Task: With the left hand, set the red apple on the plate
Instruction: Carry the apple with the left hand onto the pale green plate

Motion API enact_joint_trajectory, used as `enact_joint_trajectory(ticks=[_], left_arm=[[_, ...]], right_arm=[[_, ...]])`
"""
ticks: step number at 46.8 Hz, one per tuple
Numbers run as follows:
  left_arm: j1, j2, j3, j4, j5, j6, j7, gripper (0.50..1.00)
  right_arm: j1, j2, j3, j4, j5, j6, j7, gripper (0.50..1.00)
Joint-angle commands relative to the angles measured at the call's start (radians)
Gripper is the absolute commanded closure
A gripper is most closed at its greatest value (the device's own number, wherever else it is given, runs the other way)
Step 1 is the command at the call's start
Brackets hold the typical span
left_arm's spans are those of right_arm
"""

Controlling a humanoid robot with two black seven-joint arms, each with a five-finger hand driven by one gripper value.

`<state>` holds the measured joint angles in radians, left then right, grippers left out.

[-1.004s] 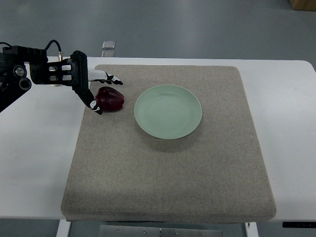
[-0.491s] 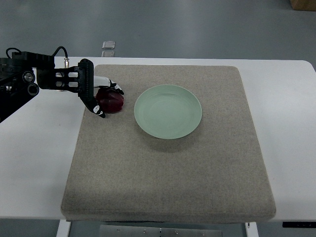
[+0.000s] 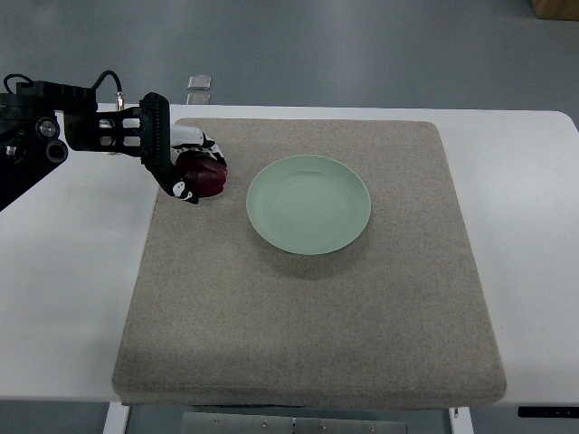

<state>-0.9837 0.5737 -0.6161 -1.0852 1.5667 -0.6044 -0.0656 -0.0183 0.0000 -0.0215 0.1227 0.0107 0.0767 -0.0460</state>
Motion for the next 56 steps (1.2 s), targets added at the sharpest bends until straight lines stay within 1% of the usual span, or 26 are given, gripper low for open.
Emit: enact_joint_trajectory(ticks=[1, 6, 11, 15, 20, 30, 38, 39, 40, 41, 43, 44, 46, 49, 51, 52, 56], left_arm=[[-0.039, -0.003, -0.011, -0.004, -0.007, 0.006, -0.039, 1.0], [-0.078, -0.023, -0.019, -0.005, -0.017, 0.008, -0.077, 1.0], [-0.07, -0.127, -0.011, -0.005, -0.025, 0.005, -0.079, 1.0], [-0.062, -0.176, -0.007, -0.004, -0.022, 0.005, -0.077, 1.0], [-0.055, -0.186, -0.004, 0.014, -0.02, 0.014, -0.079, 1.0], [-0.023, -0.204, 0.022, 0.041, -0.007, 0.071, -0.079, 1.0], [-0.01, -0.218, 0.039, 0.045, -0.01, 0.08, -0.079, 1.0], [-0.01, -0.218, 0.039, 0.045, -0.01, 0.08, -0.079, 0.992], [-0.01, -0.218, 0.039, 0.045, -0.01, 0.08, -0.079, 0.965], [-0.01, -0.218, 0.038, 0.047, -0.011, 0.08, -0.079, 0.92], [-0.01, -0.218, 0.038, 0.047, -0.016, 0.081, -0.079, 0.785], [-0.009, -0.218, 0.038, 0.047, -0.019, 0.081, -0.079, 0.742], [-0.007, -0.218, 0.038, 0.047, -0.022, 0.081, -0.079, 0.697], [-0.007, -0.218, 0.038, 0.047, -0.028, 0.081, -0.077, 0.605], [-0.01, -0.219, 0.038, 0.047, -0.031, 0.081, -0.077, 0.523], [-0.012, -0.219, 0.036, 0.047, -0.033, 0.081, -0.077, 0.506], [-0.024, -0.219, 0.027, 0.048, -0.051, 0.081, -0.077, 0.504]], right_arm=[[0.0, 0.0, 0.0, 0.0, 0.0, 0.0, 0.0, 0.572], [0.0, 0.0, 0.0, 0.0, 0.0, 0.0, 0.0, 0.572], [0.0, 0.0, 0.0, 0.0, 0.0, 0.0, 0.0, 0.572], [0.0, 0.0, 0.0, 0.0, 0.0, 0.0, 0.0, 0.57], [0.0, 0.0, 0.0, 0.0, 0.0, 0.0, 0.0, 0.57], [0.0, 0.0, 0.0, 0.0, 0.0, 0.0, 0.0, 0.57], [0.0, 0.0, 0.0, 0.0, 0.0, 0.0, 0.0, 0.572], [0.0, 0.0, 0.0, 0.0, 0.0, 0.0, 0.0, 0.572], [0.0, 0.0, 0.0, 0.0, 0.0, 0.0, 0.0, 0.572], [0.0, 0.0, 0.0, 0.0, 0.0, 0.0, 0.0, 0.572], [0.0, 0.0, 0.0, 0.0, 0.0, 0.0, 0.0, 0.57], [0.0, 0.0, 0.0, 0.0, 0.0, 0.0, 0.0, 0.572], [0.0, 0.0, 0.0, 0.0, 0.0, 0.0, 0.0, 0.572], [0.0, 0.0, 0.0, 0.0, 0.0, 0.0, 0.0, 0.572], [0.0, 0.0, 0.0, 0.0, 0.0, 0.0, 0.0, 0.572], [0.0, 0.0, 0.0, 0.0, 0.0, 0.0, 0.0, 0.572], [0.0, 0.0, 0.0, 0.0, 0.0, 0.0, 0.0, 0.57]])
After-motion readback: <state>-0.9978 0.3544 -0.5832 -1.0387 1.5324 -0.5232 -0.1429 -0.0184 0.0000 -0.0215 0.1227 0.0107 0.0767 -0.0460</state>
